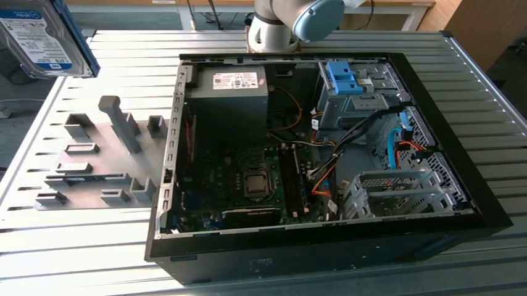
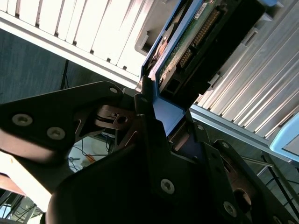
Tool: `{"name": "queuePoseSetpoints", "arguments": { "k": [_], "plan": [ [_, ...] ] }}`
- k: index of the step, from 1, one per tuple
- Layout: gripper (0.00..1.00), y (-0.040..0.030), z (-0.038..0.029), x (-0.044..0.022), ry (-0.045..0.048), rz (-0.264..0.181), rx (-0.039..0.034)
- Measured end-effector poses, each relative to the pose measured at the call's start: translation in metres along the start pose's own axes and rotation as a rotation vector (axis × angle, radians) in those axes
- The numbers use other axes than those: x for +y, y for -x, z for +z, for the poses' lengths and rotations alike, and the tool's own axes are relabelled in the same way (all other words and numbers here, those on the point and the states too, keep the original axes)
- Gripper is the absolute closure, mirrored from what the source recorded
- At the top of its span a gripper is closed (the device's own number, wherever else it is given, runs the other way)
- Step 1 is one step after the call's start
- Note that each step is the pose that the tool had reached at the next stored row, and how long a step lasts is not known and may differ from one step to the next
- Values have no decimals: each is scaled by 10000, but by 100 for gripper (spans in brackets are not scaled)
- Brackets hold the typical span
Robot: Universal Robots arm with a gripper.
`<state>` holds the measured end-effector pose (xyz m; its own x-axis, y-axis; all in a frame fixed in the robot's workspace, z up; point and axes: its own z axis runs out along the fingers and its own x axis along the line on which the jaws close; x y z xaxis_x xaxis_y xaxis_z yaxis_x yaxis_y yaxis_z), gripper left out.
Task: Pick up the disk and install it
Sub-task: 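Pick up the disk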
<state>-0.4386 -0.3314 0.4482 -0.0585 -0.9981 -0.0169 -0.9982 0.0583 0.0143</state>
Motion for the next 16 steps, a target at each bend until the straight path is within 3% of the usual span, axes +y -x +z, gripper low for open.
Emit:
{"name": "queuePoseSetpoints", "arguments": {
  "k": [16],
  "plan": [
    [64,1,-60,1,-1,0,-1]
  ]
}}
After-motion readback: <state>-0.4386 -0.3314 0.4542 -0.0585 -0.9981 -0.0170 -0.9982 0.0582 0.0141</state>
